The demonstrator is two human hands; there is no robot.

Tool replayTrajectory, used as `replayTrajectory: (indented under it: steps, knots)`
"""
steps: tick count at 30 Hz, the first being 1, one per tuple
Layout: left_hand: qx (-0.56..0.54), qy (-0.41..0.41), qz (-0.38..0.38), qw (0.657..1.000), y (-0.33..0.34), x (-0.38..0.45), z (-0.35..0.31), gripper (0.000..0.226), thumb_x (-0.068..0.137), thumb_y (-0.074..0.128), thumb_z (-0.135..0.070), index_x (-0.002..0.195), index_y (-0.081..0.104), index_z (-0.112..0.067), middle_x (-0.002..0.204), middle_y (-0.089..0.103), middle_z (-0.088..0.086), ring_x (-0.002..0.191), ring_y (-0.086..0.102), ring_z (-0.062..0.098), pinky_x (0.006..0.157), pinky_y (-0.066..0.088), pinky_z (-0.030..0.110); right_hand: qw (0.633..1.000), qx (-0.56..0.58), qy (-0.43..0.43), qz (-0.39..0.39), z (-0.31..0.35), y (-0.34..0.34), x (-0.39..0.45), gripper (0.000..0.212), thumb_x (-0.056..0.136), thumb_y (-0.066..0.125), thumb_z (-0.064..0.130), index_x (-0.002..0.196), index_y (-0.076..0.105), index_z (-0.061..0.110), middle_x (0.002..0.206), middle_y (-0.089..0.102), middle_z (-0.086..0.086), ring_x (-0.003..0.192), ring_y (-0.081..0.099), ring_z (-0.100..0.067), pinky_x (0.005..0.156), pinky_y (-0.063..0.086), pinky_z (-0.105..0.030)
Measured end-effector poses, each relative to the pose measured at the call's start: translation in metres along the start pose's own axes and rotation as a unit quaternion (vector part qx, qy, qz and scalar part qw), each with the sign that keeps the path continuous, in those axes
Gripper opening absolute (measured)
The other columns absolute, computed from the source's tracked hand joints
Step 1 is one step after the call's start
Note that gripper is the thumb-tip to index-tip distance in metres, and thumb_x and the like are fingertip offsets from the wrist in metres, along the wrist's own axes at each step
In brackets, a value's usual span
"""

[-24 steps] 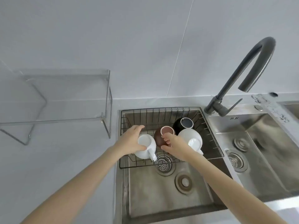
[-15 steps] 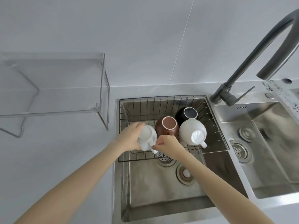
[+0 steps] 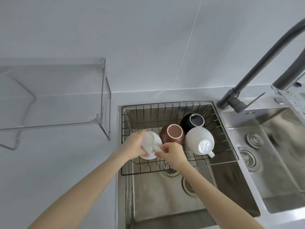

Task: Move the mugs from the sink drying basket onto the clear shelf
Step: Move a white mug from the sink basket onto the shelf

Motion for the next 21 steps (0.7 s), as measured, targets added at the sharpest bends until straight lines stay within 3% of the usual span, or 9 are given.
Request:
replayTrajectory:
  steps: [2,5,8,9,11,13,16,21]
  knots:
    - [-0.008,0.003,-0.020,1.000,-0.013,-0.004,-0.005,0.101,0.060,0.082,-0.024,0.141,0.022,-0.011,0.143,0.040,0.010,0.129,0.037,0.027,0.104,0.034,0.038,0.999,0.024,-0.012,-0.021,0.007,-0.010,-0.002,0.032,0.068,0.071,0.019,0.067,0.056,-0.009,0.061,0.041,-0.008,0.060,0.035,-0.017,0.060,0.029,-0.029]
    - [-0.018,0.020,-0.066,0.997,-0.042,-0.015,-0.020,0.100,0.060,0.082,-0.024,0.140,0.024,-0.010,0.141,0.042,0.010,0.128,0.038,0.027,0.102,0.034,0.037,0.997,0.044,-0.045,-0.048,0.030,-0.030,-0.009,0.032,0.068,0.072,0.021,0.072,0.061,-0.008,0.061,0.046,-0.013,0.060,0.039,-0.016,0.061,0.032,-0.030]
    - [-0.042,0.039,-0.119,0.991,-0.078,-0.030,-0.036,0.096,0.055,0.084,-0.026,0.135,0.034,-0.011,0.132,0.051,0.010,0.119,0.046,0.027,0.095,0.039,0.034,0.991,0.062,-0.085,-0.083,0.062,-0.058,-0.022,0.019,0.069,0.073,0.022,0.075,0.070,0.004,0.074,0.069,-0.016,0.065,0.058,-0.024,0.061,0.046,-0.030]
    - [-0.050,0.046,-0.138,0.988,-0.093,-0.037,-0.041,0.092,0.054,0.084,-0.027,0.131,0.038,-0.011,0.127,0.055,0.008,0.115,0.049,0.026,0.088,0.039,0.031,0.989,0.070,-0.099,-0.090,0.075,-0.066,-0.027,0.015,0.070,0.073,0.023,0.078,0.072,0.009,0.076,0.072,-0.011,0.066,0.062,-0.021,0.058,0.047,-0.022]
    - [-0.063,0.060,-0.174,0.981,-0.122,-0.053,-0.053,0.083,0.053,0.085,-0.026,0.123,0.044,-0.010,0.116,0.058,0.005,0.108,0.052,0.025,0.080,0.037,0.028,0.983,0.100,-0.122,-0.096,0.099,-0.081,-0.038,0.010,0.070,0.074,0.022,0.078,0.073,0.015,0.069,0.073,-0.002,0.061,0.062,-0.012,0.053,0.044,-0.011]
    - [-0.077,0.076,-0.214,0.971,-0.156,-0.074,-0.063,0.081,0.053,0.085,-0.024,0.122,0.045,-0.012,0.107,0.057,0.000,0.103,0.052,0.022,0.080,0.038,0.027,0.974,0.134,-0.152,-0.097,0.129,-0.094,-0.048,0.005,0.070,0.075,0.021,0.072,0.074,0.016,0.060,0.070,0.005,0.058,0.061,-0.006,0.058,0.044,-0.014]
    - [-0.101,0.095,-0.262,0.955,-0.206,-0.100,-0.071,0.081,0.053,0.085,-0.021,0.124,0.046,-0.014,0.101,0.051,-0.007,0.096,0.048,0.014,0.080,0.036,0.023,0.963,0.160,-0.195,-0.092,0.178,-0.106,-0.057,0.009,0.071,0.074,0.020,0.070,0.073,0.011,0.066,0.073,-0.007,0.060,0.060,-0.010,0.062,0.044,-0.021]
    - [-0.125,0.098,-0.309,0.938,-0.274,-0.128,-0.057,0.072,0.053,0.085,-0.014,0.118,0.053,-0.013,0.101,0.055,-0.006,0.094,0.052,0.015,0.074,0.041,0.024,0.953,0.160,-0.246,-0.077,0.251,-0.105,-0.052,0.017,0.072,0.073,0.022,0.071,0.071,0.005,0.069,0.071,-0.015,0.059,0.054,-0.010,0.057,0.040,-0.018]
Point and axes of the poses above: each hand's wrist, its own x-axis towards the middle knuckle, its own y-axis out of the palm, z = x × y, the point moved 8 cm from there along x, towards the middle knuckle
